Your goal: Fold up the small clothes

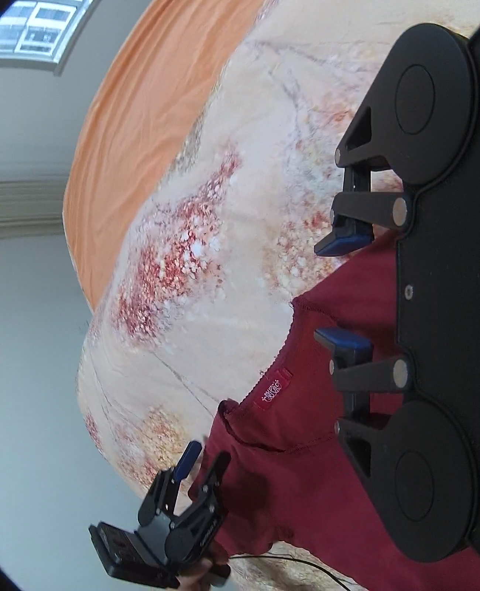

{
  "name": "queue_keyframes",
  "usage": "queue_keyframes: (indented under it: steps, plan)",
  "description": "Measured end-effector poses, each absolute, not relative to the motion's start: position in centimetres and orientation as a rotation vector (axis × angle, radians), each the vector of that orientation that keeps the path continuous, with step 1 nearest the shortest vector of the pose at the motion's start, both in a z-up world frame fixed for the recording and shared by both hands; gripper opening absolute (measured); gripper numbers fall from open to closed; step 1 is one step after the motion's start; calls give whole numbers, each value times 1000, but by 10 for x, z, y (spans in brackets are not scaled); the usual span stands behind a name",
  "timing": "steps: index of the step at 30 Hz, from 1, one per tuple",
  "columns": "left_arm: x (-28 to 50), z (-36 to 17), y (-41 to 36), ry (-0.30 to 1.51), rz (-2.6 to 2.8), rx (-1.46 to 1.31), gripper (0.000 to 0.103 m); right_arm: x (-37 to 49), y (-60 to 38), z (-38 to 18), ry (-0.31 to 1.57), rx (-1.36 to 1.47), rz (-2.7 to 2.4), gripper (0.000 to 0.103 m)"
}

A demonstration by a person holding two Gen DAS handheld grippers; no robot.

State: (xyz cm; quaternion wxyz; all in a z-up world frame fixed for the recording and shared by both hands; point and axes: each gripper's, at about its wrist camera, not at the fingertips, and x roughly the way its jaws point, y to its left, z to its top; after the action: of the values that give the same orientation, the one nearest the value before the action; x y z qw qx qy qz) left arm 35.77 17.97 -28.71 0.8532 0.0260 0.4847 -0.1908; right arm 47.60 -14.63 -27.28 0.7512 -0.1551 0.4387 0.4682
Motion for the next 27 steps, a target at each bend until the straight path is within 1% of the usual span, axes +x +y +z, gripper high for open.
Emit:
queue_keyframes:
  steps: [1, 5, 7, 9, 10, 11, 12, 13, 14, 18, 20, 22, 23, 24, 25, 26, 27]
  plan:
    - [361, -289, 181, 1024, -415, 66, 39, 481, -146, -274, 972, -327, 1043, 45]
    - [375, -300, 187, 1074, -466, 91, 38, 495, -145, -282, 1018, -331, 1094, 45]
    - [379, -304, 188, 1089, -480, 87, 39, 500, -144, -290, 1055, -342, 1103, 42]
    - [381, -308, 191, 1103, -486, 62, 39, 503, -143, -298, 1090, -343, 1121, 35]
    - [381, -307, 192, 1102, -487, 66, 39, 502, -142, -300, 1107, -337, 1143, 25]
    - [380, -306, 191, 1099, -489, 75, 37, 501, -142, -302, 1111, -341, 1157, 8]
    - [378, -304, 190, 1093, -497, 84, 28, 499, -141, -302, 1109, -350, 1161, 7]
    - [375, -301, 190, 1081, -508, 87, 1, 497, -142, -301, 1098, -350, 1164, 5]
    - [371, -295, 190, 1054, -509, 93, 2, 497, -144, -298, 1086, -340, 1165, 4]
    - [358, -276, 197, 918, -434, 94, 1, 508, -164, -279, 1028, -202, 1151, 4]
    - [362, -288, 197, 944, -359, 102, 0, 511, -169, -279, 1012, -181, 1117, 3]
    - [364, -303, 189, 983, -326, 140, 0, 510, -165, -292, 1038, -221, 1058, 4]
    - [362, -302, 186, 974, -310, 151, 2, 507, -162, -303, 1062, -248, 1025, 6]
    - [362, -297, 184, 963, -287, 149, 5, 505, -162, -306, 1069, -240, 1005, 7]
    - [360, -289, 184, 944, -262, 136, 8, 504, -167, -302, 1054, -210, 997, 13]
    - [356, -279, 185, 904, -243, 119, 17, 503, -178, -292, 1022, -164, 988, 28]
    - [350, -267, 187, 863, -239, 107, 25, 503, -193, -280, 983, -112, 979, 37]
